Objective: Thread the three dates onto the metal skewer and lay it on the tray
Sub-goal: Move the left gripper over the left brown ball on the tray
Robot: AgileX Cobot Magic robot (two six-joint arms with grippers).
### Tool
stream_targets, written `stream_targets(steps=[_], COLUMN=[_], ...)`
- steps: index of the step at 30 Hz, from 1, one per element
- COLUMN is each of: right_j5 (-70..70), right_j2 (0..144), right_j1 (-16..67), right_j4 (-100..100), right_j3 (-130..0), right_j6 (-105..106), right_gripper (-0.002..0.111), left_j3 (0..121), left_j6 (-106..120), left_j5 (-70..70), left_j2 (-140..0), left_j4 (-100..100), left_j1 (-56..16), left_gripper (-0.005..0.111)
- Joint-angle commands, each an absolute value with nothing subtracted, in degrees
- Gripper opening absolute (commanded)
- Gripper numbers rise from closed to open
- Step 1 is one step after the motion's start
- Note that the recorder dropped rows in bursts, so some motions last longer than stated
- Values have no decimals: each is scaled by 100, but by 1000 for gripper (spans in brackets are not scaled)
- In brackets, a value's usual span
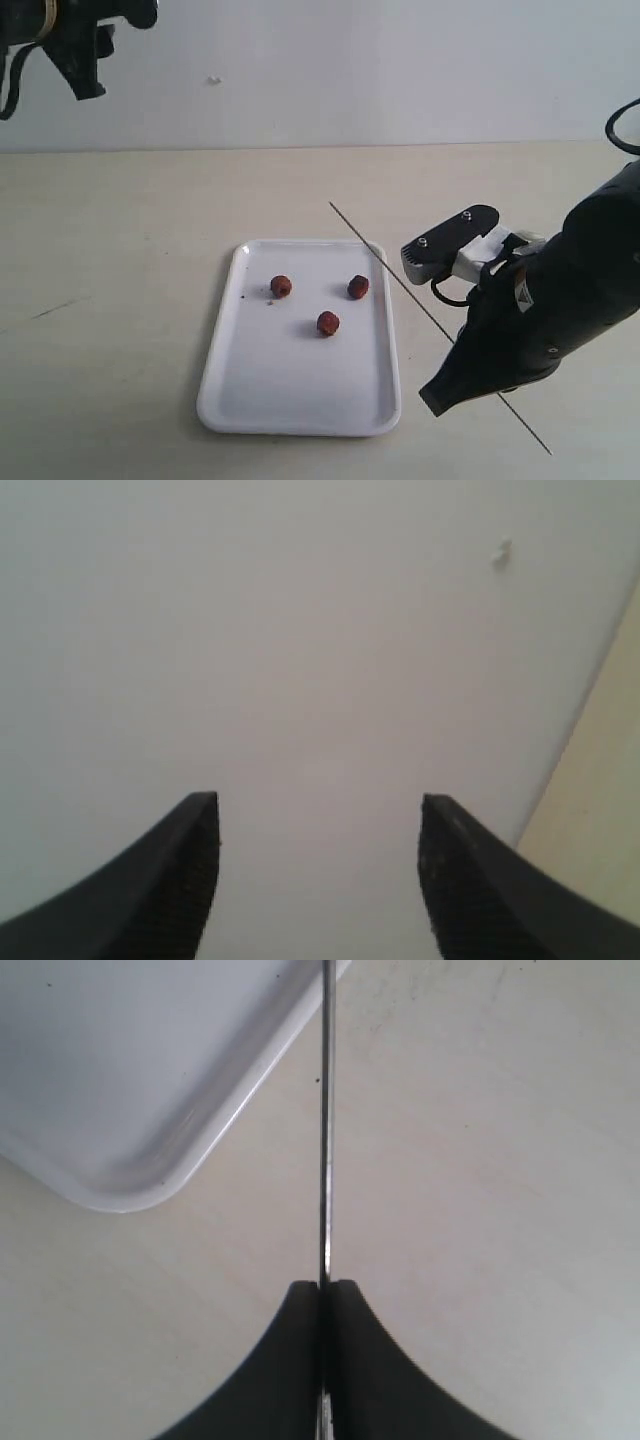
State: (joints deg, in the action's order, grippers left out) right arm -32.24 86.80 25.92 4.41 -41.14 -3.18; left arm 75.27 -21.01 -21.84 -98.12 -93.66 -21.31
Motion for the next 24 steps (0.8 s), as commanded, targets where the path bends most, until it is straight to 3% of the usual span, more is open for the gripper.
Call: stream_targets(steps=[1,9,14,24], right_j5=[-3128,-3179,-3307,-3266], right_j2=[8681,8681,8681,8681], right_j1=[2603,2603,2603,2603], right_j4=[488,488,488,488], right_j3=[-4094,-4094,-4094,-3917], right_j6=[-301,-301,-301,-387], right_gripper=[0,0,0,0], left_j3=[8458,9762,9844,9862], left_j6=[-1408,1285,1483,-1870], left_j5=[-3544,-5457,-6176,-6247], left_j2=[-10254,-10794,-10936,-11407], left_j4=[-6700,-861,-524,-497], left_j1=[-2169,-2206,-2460,-3013], left_gripper=[58,58,58,58])
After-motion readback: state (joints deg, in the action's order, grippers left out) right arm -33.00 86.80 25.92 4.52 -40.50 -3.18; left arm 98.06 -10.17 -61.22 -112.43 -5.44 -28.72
